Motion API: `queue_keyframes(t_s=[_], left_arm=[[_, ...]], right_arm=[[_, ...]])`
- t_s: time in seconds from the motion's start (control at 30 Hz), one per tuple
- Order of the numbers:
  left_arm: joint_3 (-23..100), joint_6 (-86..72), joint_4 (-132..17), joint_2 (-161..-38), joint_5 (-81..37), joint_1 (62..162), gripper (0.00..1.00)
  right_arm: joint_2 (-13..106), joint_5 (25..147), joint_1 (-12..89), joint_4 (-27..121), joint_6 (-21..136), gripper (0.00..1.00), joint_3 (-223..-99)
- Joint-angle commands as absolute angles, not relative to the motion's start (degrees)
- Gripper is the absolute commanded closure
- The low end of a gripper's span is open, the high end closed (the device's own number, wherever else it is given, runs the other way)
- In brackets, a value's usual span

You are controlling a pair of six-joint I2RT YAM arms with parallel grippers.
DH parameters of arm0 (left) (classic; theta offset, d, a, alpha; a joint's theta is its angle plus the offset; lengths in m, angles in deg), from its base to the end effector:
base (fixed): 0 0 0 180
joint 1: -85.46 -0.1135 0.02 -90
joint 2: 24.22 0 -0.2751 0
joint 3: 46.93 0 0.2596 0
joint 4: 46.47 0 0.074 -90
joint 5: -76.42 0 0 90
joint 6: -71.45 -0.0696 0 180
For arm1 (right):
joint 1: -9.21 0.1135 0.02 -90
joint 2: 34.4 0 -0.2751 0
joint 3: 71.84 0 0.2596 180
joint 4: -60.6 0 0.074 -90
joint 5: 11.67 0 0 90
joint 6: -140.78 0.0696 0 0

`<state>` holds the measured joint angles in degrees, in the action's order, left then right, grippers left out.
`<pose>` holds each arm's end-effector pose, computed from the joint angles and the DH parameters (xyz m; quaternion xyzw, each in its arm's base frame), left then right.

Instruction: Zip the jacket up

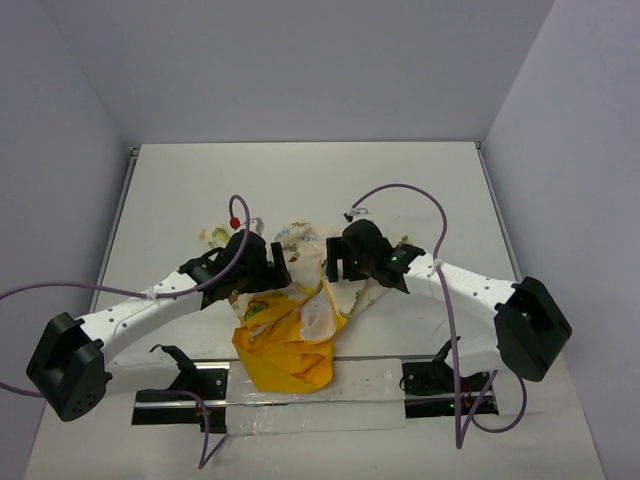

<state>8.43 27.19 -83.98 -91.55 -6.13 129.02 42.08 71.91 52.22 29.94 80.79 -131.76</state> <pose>0.1952 -0.1732 0.2048 -0.0403 0.9356 -0.1995 0.2887 0.2260 0.2001 0.2019 -0.0849 0.9260 0.1747 0.3237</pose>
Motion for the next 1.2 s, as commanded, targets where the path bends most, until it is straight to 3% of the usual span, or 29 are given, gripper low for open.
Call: queue_keyframes(t_s=[0.0,0.03,0.1,0.17,0.2,0.27,0.37,0.43,0.83,0.93,0.97,1.0,1.03,1.1,1.17], left_arm=[[11.34,28.12,-82.67,-94.60,-1.29,130.45,0.09],[11.69,28.40,-83.38,-95.87,-0.58,130.53,0.09],[11.87,28.75,-83.52,-97.63,-0.17,131.05,0.11],[11.91,28.90,-83.14,-99.00,-0.06,131.63,0.15],[11.92,29.04,-83.00,-99.56,0.08,131.85,0.19],[11.91,29.10,-82.71,-100.06,0.34,132.13,0.43],[12.31,29.39,-83.05,-100.25,1.10,132.13,0.85],[13.33,29.77,-84.33,-99.97,2.58,132.13,1.00],[11.61,34.27,-86.38,-86.24,9.85,131.96,1.00],[9.78,36.51,-85.62,-81.82,9.94,131.77,1.00],[8.93,37.00,-84.94,-80.07,9.61,131.70,1.00],[8.32,37.07,-84.51,-79.21,9.43,131.76,1.00],[7.76,37.23,-84.36,-78.66,9.41,131.73,1.00],[7.03,38.21,-84.69,-77.73,10.00,131.73,1.00],[6.51,38.64,-85.00,-77.33,10.44,131.69,1.00]], right_arm=[[46.49,68.75,52.71,31.95,83.38,0.29,-136.41],[47.02,69.10,52.71,31.88,83.45,0.33,-136.72],[48.08,69.64,52.76,32.08,83.76,0.51,-137.25],[48.58,69.19,52.71,31.83,84.27,0.78,-137.63],[48.29,68.62,52.71,31.65,84.60,0.86,-137.47],[46.69,66.54,52.76,31.38,84.99,1.00,-136.64],[42.94,63.89,52.64,31.37,85.42,1.00,-134.84],[37.60,59.94,52.31,31.33,86.07,1.00,-132.15],[20.38,47.51,47.95,30.35,95.33,1.00,-117.72],[24.49,51.99,44.54,30.52,94.84,0.87,-117.03],[26.59,54.21,44.57,30.24,94.16,0.59,-118.21],[26.91,55.14,44.93,29.75,93.67,0.39,-119.01],[26.36,56.05,45.40,29.77,93.35,0.25,-119.72],[24.34,57.21,46.18,30.51,92.50,0.15,-120.63],[22.12,57.71,46.47,30.68,92.11,0.12,-122.28]])
